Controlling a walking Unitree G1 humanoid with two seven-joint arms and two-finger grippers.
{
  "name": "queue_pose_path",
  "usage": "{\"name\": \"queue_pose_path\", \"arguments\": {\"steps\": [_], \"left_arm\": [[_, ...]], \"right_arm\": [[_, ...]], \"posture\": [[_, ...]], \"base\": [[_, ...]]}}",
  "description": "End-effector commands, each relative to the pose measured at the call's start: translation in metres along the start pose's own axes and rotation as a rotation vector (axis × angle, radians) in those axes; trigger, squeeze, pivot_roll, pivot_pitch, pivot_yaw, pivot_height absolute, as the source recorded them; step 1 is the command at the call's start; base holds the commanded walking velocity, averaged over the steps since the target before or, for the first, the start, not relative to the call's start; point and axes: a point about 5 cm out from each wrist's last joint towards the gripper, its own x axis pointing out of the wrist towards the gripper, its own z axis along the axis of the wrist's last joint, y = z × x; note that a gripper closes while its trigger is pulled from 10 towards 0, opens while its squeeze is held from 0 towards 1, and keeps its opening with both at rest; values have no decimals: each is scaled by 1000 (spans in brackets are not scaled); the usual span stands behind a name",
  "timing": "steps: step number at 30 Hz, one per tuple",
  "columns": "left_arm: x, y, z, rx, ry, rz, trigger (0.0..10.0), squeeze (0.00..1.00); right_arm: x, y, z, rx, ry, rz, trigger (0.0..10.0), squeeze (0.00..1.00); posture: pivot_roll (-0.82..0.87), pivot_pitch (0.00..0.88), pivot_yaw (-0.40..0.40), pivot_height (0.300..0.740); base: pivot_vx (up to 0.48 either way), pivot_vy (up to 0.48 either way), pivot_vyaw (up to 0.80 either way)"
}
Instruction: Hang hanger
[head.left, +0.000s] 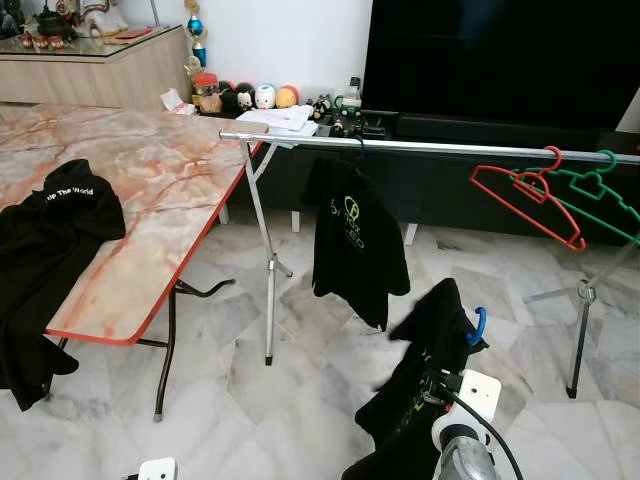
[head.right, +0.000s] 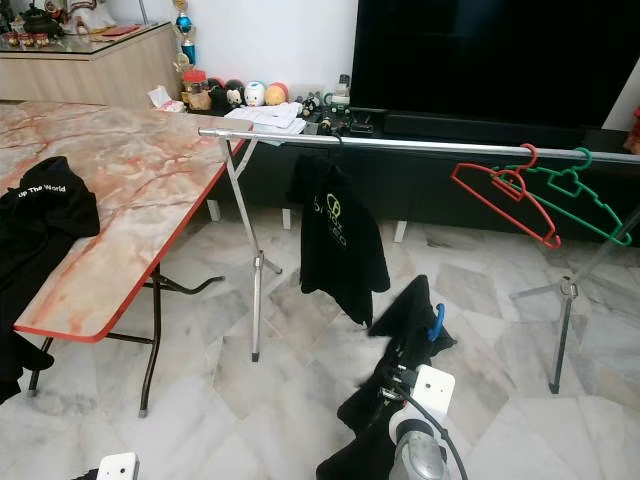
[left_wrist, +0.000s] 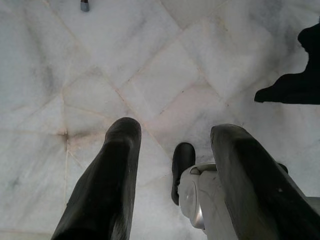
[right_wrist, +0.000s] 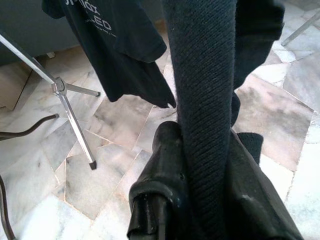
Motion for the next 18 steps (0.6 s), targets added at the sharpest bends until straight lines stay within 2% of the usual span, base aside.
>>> {"name": "queue_pose_path", "arguments": {"steps": [1, 7, 18], "left_arm": [[-1, 2, -4, 7, 15, 2, 10000, 0], [-2, 8, -6, 7, 25, 8, 10000, 0], [-9, 28, -19, 2, 54, 30, 10000, 0]], "right_arm": [[3, 1, 9, -1, -44, 2, 10000, 0], [3, 1, 9, -4, -42, 3, 10000, 0], [3, 2, 10, -10, -45, 6, 10000, 0]], "posture": [[135, 0, 11, 740], [136, 0, 11, 740], [134, 0, 9, 740]], "base": [[-262, 0, 0], [-278, 0, 0], [-290, 0, 0]]}}
